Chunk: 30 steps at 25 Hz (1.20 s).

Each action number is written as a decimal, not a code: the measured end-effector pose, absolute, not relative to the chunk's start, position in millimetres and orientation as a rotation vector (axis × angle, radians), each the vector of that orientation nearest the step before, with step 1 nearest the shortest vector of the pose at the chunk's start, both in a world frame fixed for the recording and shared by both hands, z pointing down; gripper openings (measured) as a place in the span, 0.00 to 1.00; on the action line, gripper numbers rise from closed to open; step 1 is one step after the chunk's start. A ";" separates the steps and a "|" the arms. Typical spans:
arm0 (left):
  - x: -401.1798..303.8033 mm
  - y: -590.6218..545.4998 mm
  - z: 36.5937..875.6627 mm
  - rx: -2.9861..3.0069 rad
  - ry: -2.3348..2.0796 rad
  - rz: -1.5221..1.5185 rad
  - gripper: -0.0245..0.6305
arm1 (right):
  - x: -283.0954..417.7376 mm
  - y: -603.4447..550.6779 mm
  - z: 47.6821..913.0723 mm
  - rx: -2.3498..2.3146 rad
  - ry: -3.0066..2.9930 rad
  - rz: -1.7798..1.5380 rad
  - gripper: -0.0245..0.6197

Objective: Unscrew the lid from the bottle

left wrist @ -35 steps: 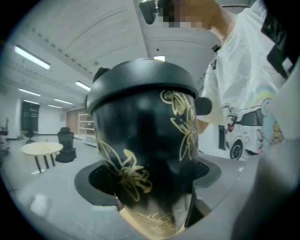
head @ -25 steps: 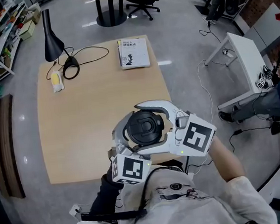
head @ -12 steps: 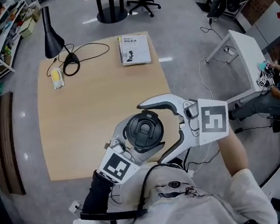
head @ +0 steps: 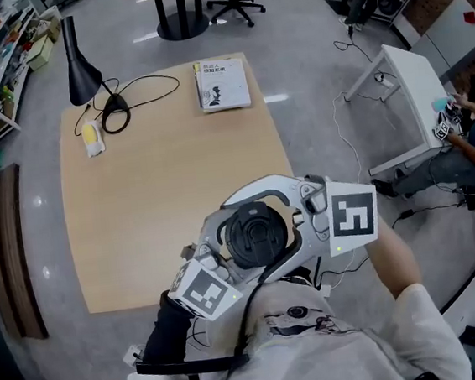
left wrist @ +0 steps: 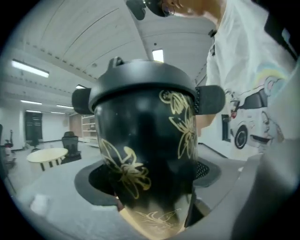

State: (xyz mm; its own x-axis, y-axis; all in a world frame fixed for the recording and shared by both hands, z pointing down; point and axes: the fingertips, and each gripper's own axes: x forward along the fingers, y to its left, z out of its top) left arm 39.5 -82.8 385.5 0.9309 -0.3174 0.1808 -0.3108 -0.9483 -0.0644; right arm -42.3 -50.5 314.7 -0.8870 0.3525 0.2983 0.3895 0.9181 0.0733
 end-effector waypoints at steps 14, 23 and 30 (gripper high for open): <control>-27.5 -135.9 394.8 -3.153 1.120 -0.060 0.70 | 14.2 -166.9 294.0 0.483 -3.055 -0.031 0.81; -184.6 -170.0 366.2 -2.292 2.106 -0.244 0.70 | 96.1 -200.5 360.4 1.348 -2.785 0.050 0.81; -186.8 -143.1 379.6 -2.293 2.139 -0.338 0.70 | 108.3 -199.5 370.0 1.364 -2.795 0.077 0.81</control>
State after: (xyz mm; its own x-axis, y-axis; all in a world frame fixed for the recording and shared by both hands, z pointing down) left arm -186.8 -143.1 379.6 0.0575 -0.9848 0.1640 -0.9874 -0.0804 -0.1364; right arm 108.3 -199.5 370.0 -0.6151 -0.7869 0.0492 -0.7885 0.6143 -0.0310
